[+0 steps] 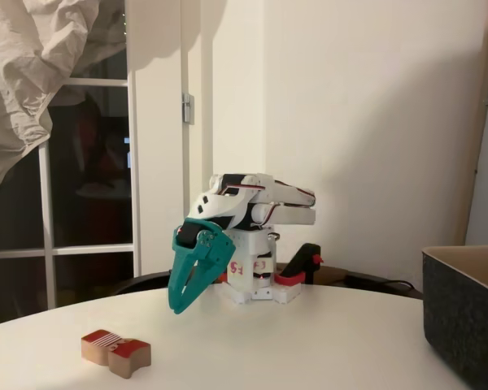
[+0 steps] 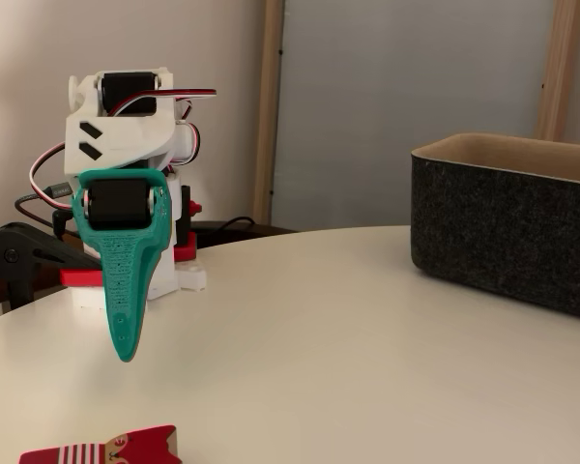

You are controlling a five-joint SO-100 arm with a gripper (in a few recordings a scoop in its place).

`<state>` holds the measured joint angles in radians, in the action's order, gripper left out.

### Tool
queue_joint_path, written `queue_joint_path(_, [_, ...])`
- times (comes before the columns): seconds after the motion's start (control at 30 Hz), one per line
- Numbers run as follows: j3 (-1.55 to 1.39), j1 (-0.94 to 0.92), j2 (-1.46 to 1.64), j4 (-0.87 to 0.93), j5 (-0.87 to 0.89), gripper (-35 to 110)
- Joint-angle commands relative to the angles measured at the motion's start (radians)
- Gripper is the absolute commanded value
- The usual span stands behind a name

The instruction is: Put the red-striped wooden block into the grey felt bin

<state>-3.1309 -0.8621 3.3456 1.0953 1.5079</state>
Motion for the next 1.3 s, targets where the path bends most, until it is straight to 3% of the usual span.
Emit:
queue_joint_path(0.0, [-0.009, -0.026, 0.035, 0.002, 0.002, 0])
queue_joint_path(0.8, [-0.008, -0.026, 0.034, 0.003, 0.005, 0])
queue_joint_path(1.27, [0.178, 0.009, 0.02, 0.003, 0.224, 0])
